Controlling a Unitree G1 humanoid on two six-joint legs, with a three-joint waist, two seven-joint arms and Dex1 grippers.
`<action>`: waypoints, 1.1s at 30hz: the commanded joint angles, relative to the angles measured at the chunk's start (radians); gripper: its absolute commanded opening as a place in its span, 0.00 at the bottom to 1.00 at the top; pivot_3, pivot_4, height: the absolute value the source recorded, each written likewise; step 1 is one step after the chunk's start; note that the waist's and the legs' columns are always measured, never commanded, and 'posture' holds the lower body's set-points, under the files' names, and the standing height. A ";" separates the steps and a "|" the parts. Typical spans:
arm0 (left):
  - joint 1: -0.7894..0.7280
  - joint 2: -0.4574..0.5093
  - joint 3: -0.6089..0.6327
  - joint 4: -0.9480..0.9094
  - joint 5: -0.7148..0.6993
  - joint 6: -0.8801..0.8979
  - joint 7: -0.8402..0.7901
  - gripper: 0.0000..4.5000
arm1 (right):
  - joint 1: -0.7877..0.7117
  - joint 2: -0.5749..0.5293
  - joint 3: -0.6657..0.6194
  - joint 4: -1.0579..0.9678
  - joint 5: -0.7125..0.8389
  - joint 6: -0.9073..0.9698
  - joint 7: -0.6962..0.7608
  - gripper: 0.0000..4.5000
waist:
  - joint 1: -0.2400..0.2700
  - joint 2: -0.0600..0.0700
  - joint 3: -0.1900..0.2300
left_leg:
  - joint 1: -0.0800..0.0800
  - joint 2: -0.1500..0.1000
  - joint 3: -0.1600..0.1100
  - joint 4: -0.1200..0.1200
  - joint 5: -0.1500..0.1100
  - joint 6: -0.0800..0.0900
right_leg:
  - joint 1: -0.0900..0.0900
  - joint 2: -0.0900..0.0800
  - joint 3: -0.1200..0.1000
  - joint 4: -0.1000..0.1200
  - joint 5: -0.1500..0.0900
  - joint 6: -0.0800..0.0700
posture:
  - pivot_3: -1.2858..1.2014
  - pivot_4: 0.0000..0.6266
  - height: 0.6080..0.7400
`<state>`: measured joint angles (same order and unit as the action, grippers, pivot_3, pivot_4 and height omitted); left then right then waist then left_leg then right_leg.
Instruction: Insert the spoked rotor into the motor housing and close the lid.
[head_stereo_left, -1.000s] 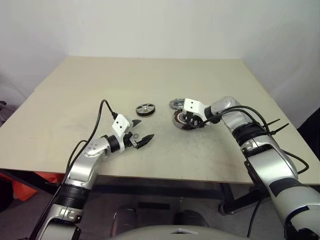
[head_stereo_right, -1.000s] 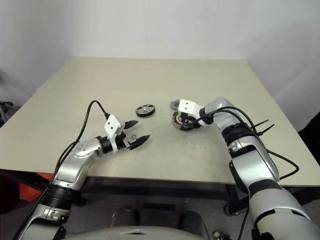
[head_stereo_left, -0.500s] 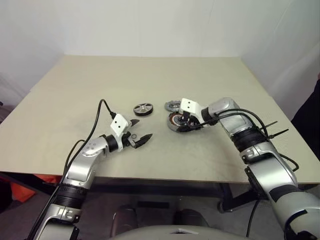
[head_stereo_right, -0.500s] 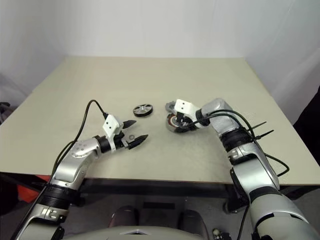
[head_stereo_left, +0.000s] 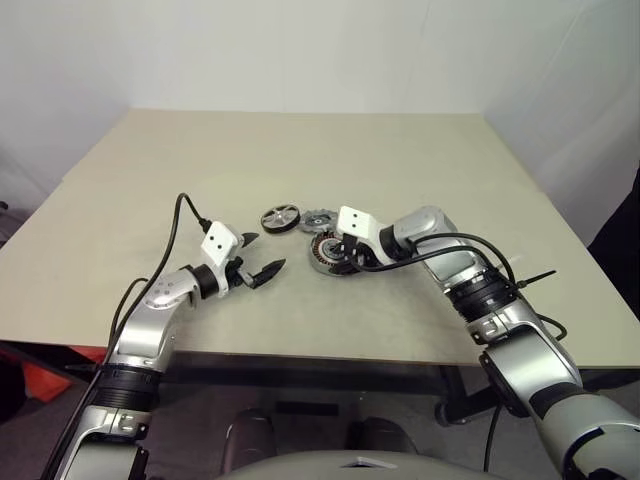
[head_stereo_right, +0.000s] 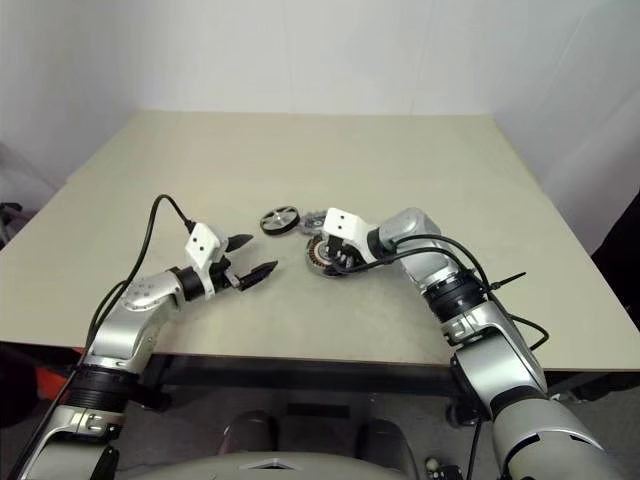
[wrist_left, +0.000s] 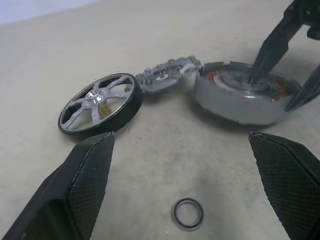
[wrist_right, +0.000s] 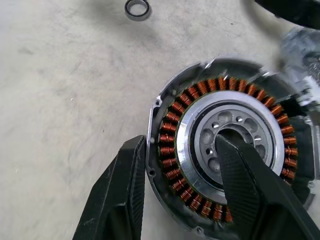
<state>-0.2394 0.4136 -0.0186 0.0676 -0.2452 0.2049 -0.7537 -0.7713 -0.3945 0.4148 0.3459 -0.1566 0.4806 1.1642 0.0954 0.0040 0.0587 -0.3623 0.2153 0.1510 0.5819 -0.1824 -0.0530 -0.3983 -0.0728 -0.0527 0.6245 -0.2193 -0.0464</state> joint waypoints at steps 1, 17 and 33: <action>0.002 0.016 0.031 -0.036 -0.014 -0.016 0.004 1.00 | 0.005 -0.011 0.008 0.032 -0.021 -0.010 -0.045 0.44 | 0.000 0.000 0.000 | 0.002 0.000 0.000 0.000 0.000 0.000 | 0.002 0.000 0.000 0.000 0.000 0.000 | 0.52 0.00 1.00; 0.018 0.024 0.030 -0.049 -0.024 -0.002 -0.017 1.00 | 0.002 -0.047 -0.105 -0.162 0.122 0.081 -0.041 0.99 | 0.001 0.000 0.000 | 0.010 0.000 0.000 -0.002 0.000 0.000 | 0.010 0.000 0.001 -0.001 0.000 0.000 | 0.52 0.00 1.00; -0.037 0.162 -0.012 0.156 0.030 -0.113 -0.221 1.00 | 0.273 0.045 -0.296 -0.362 0.287 0.005 -0.306 0.99 | 0.001 0.001 0.001 | 0.011 -0.001 0.000 -0.004 0.001 -0.001 | 0.009 -0.001 0.001 -0.001 -0.003 0.003 | 0.52 0.00 1.00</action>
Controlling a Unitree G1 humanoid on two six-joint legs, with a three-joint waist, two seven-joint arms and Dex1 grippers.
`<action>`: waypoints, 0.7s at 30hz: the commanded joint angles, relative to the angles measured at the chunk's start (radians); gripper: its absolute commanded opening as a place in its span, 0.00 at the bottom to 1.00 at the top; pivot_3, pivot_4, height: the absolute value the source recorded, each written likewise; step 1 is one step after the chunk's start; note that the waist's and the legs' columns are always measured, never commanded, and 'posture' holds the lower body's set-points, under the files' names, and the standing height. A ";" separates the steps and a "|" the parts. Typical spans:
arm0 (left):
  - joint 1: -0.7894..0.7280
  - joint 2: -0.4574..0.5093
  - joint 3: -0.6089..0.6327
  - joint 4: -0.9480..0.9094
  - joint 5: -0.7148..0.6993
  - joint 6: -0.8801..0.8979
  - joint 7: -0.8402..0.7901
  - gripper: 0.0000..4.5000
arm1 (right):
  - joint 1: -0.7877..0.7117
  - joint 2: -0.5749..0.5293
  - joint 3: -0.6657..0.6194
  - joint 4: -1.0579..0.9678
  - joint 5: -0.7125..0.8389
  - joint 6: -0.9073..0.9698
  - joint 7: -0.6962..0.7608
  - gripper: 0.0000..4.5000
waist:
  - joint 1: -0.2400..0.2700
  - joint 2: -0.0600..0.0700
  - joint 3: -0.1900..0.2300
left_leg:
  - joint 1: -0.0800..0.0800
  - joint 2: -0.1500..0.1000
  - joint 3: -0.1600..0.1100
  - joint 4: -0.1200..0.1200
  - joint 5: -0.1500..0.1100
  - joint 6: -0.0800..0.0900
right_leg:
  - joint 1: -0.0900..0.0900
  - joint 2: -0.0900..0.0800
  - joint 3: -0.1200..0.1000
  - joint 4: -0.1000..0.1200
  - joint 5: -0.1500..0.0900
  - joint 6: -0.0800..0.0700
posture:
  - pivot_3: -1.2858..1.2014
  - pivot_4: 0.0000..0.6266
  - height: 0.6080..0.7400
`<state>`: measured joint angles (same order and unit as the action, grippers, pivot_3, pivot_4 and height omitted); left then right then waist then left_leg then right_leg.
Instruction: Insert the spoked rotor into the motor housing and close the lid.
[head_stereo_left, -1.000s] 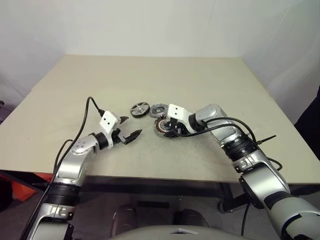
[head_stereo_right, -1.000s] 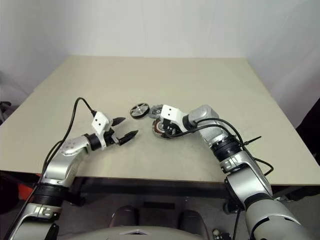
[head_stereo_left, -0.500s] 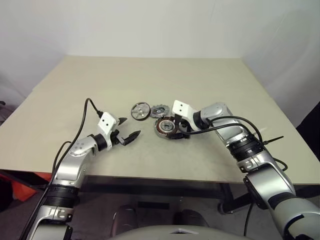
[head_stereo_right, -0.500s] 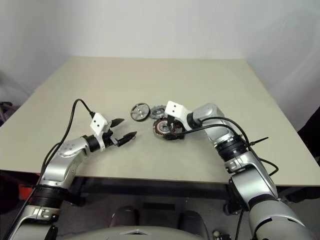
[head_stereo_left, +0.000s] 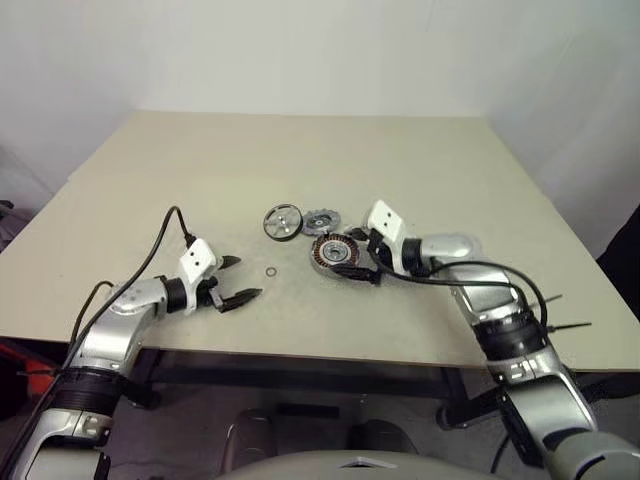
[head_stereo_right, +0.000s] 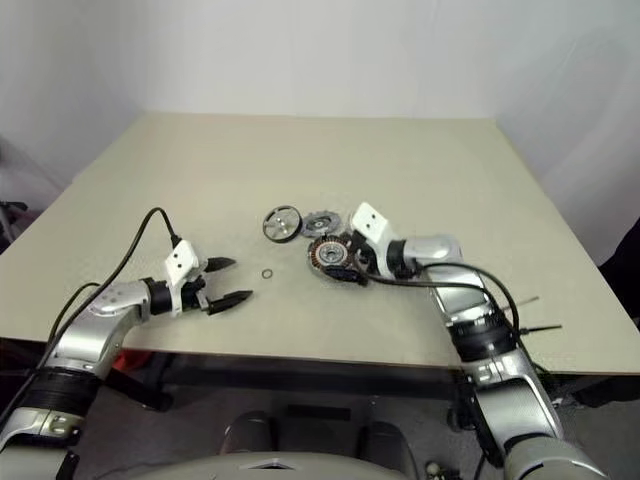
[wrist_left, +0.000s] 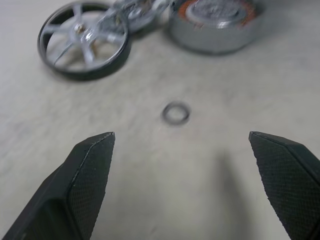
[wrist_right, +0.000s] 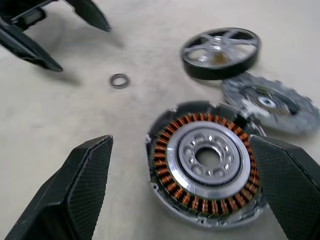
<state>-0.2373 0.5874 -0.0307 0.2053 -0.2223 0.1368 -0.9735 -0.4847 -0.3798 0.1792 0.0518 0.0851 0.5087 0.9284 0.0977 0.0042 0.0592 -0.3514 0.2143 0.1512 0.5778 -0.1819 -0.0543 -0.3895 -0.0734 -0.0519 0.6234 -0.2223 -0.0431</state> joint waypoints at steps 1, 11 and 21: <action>-0.044 -0.022 -0.006 0.031 0.011 -0.053 0.001 1.00 | -0.010 0.039 -0.067 -0.074 0.048 -0.017 -0.088 0.99 | -0.002 0.000 0.000 | 0.000 0.000 0.000 0.000 0.000 0.000 | 0.000 0.000 0.000 0.000 0.000 0.000 | 0.52 0.00 1.00; -0.089 -0.113 -0.062 0.123 0.071 -0.088 0.043 1.00 | -0.002 0.025 -0.074 -0.103 0.095 0.030 -0.132 0.99 | -0.001 0.000 0.000 | 0.000 -0.001 0.000 -0.002 0.000 0.000 | 0.000 0.000 0.000 -0.001 0.001 -0.002 | 0.52 0.00 1.00; -0.107 -0.176 -0.073 0.174 0.113 -0.109 0.120 1.00 | -0.039 0.019 -0.073 -0.048 0.097 0.013 -0.148 0.99 | 0.000 0.000 0.000 | 0.001 -0.001 0.000 -0.002 0.000 0.000 | 0.001 0.000 0.000 -0.001 0.001 -0.002 | 0.52 0.00 1.00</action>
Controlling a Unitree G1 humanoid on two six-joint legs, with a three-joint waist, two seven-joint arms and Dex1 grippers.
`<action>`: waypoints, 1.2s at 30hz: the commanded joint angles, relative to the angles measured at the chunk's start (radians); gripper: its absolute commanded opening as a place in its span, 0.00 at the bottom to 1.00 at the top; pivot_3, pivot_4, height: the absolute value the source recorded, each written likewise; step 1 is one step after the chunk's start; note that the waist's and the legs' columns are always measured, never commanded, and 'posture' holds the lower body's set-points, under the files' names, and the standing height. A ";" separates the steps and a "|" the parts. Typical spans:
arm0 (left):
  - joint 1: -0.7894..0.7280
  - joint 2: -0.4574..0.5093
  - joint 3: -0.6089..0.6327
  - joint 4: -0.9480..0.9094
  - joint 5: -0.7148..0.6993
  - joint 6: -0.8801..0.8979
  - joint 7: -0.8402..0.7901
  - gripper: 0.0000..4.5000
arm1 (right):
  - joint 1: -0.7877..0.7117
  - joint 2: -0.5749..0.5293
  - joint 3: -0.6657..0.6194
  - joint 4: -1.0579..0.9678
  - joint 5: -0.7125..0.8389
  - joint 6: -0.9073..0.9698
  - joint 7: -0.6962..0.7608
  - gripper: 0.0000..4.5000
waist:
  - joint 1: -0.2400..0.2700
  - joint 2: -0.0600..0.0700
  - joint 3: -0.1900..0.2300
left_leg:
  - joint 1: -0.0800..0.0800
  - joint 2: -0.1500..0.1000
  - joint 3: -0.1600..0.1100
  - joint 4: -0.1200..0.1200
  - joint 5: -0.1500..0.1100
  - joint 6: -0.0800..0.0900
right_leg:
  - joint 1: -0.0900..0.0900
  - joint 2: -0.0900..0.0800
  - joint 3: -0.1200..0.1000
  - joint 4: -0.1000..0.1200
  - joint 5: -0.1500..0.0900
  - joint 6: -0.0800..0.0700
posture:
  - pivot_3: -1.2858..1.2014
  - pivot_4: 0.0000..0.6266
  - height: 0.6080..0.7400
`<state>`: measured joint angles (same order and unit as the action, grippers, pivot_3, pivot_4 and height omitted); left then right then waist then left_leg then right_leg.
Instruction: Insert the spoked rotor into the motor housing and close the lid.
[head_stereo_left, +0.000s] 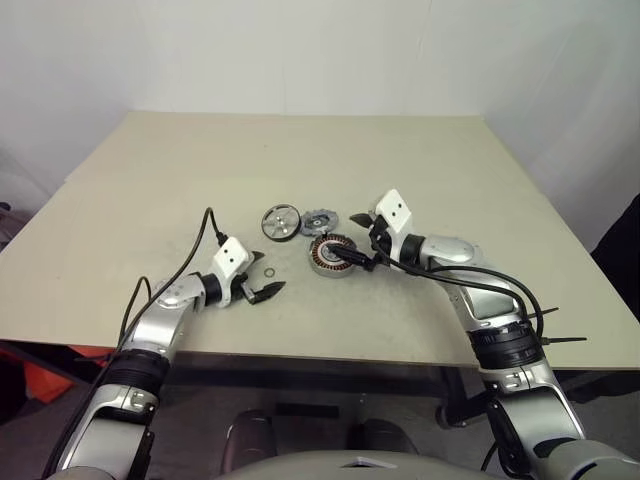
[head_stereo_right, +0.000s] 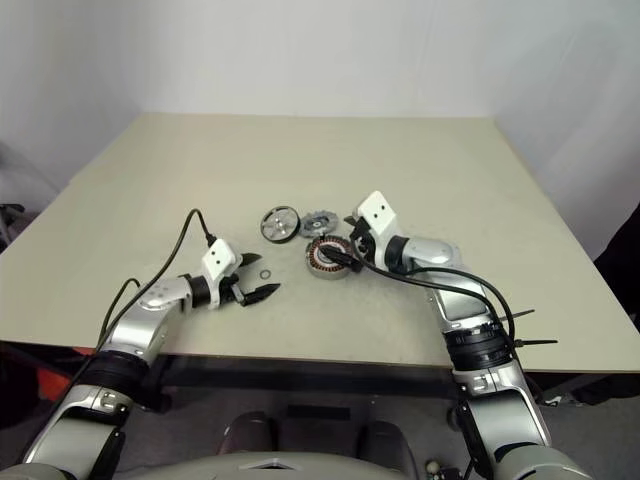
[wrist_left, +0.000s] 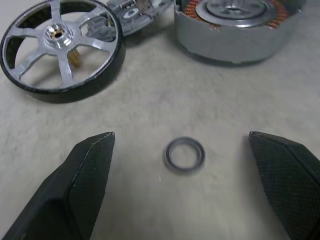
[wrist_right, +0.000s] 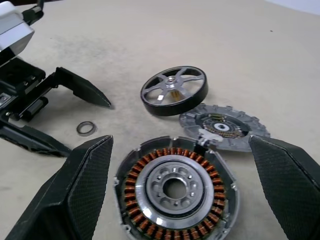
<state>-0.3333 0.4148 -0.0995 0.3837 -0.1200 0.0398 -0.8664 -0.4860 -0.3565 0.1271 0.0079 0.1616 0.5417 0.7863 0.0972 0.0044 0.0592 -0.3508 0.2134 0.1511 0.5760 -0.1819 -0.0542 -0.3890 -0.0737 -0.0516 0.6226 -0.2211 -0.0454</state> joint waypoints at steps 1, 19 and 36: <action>-0.010 -0.005 -0.003 -0.003 0.011 -0.008 0.017 1.00 | -0.042 -0.004 -0.022 0.001 0.021 -0.021 -0.007 0.99 | 0.000 0.000 0.000 | 0.000 0.000 0.000 0.000 0.000 0.000 | 0.000 0.000 0.000 0.000 0.000 0.000 | 0.52 0.00 1.00; 0.090 0.075 0.047 0.006 -0.005 0.024 0.022 0.72 | -0.079 -0.011 -0.030 0.064 0.020 -0.035 -0.029 1.00 | -0.017 0.000 0.000 | 0.002 0.001 0.000 -0.002 0.000 -0.001 | 0.000 0.000 0.000 0.000 0.000 0.000 | 0.52 0.00 1.00; 0.107 0.085 0.030 -0.007 -0.021 0.045 0.037 0.39 | -0.095 -0.018 -0.041 0.084 0.019 -0.034 -0.045 1.00 | -0.032 0.002 -0.001 | 0.004 0.001 0.002 -0.005 0.001 -0.003 | 0.001 0.002 0.001 0.001 -0.005 0.005 | 0.52 0.00 1.00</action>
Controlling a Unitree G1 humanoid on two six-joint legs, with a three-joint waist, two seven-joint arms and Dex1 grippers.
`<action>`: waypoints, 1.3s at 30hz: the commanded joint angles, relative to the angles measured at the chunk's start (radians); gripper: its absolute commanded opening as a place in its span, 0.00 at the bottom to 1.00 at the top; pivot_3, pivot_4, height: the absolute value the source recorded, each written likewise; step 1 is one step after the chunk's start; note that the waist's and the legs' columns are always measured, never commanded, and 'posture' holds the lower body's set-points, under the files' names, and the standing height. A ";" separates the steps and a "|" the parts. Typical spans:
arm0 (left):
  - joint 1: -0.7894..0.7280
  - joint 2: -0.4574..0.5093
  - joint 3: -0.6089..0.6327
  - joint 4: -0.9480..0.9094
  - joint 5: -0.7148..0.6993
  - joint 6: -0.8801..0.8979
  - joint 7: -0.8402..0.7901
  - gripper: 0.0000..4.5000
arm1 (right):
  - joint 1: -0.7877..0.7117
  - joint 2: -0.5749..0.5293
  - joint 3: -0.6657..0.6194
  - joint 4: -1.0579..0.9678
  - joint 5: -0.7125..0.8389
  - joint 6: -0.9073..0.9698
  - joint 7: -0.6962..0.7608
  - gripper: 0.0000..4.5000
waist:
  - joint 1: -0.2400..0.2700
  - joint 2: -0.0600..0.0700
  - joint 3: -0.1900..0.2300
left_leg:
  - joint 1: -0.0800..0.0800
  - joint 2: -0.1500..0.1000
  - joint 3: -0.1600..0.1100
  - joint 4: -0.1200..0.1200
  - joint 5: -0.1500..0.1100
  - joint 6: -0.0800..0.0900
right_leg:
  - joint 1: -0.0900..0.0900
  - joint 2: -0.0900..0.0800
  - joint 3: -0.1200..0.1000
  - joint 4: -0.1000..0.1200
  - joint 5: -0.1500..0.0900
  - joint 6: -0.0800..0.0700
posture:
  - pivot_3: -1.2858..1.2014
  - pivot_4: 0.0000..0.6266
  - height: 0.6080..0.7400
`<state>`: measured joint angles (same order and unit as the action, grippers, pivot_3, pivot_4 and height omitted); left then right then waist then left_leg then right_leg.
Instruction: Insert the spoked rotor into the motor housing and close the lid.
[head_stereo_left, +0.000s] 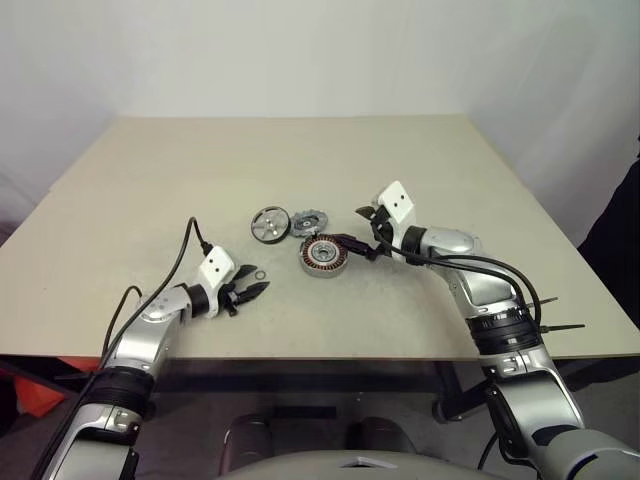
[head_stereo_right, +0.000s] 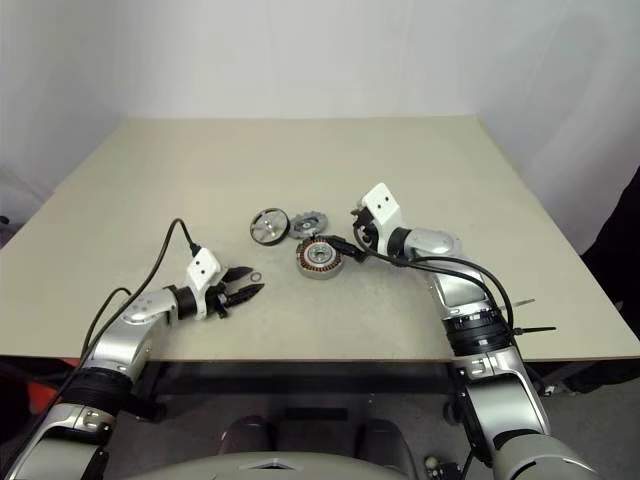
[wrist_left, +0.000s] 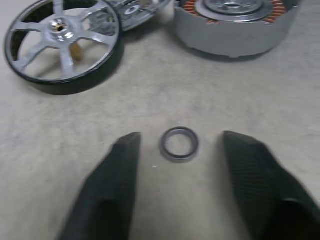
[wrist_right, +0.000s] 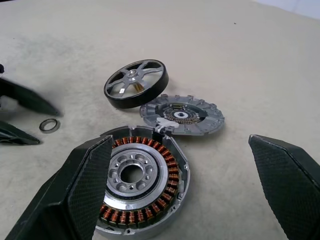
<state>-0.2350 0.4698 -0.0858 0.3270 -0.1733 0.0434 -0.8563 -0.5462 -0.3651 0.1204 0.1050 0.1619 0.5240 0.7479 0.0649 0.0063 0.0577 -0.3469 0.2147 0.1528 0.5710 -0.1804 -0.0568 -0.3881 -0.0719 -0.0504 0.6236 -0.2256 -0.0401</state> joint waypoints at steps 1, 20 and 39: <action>0.004 0.030 0.017 0.053 0.032 0.044 0.030 0.39 | -0.036 -0.010 -0.035 -0.012 0.017 -0.018 -0.010 1.00 | 0.000 0.000 0.000 | 0.001 0.000 0.000 0.000 0.000 -0.001 | 0.000 0.000 0.000 0.000 0.000 0.000 | 0.52 0.00 1.00; -0.089 -0.014 0.023 -0.054 -0.097 0.161 -0.060 0.17 | -0.030 -0.041 -0.016 0.020 -0.016 -0.036 -0.037 1.00 | 0.009 0.000 0.000 | 0.002 -0.001 0.000 0.001 0.001 -0.001 | -0.001 -0.001 0.000 0.000 0.000 0.000 | 0.52 0.00 1.00; -0.543 -0.204 -0.139 0.355 0.040 0.011 -0.220 0.17 | 0.279 -0.233 -0.048 -0.284 -0.027 0.113 -0.080 1.00 | 0.041 -0.002 0.001 | -0.005 -0.006 -0.001 0.001 -0.002 0.003 | -0.001 -0.004 0.000 -0.007 0.002 -0.002 | 0.52 0.00 1.00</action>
<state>-0.7432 0.2700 -0.2256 0.6527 -0.1511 0.1008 -1.0708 -0.2605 -0.5892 0.1067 -0.1186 0.1219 0.6278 0.6794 0.1056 0.0046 0.0592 -0.3517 0.2080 0.1516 0.5716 -0.1824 -0.0534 -0.3883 -0.0762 -0.0505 0.6160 -0.2234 -0.0416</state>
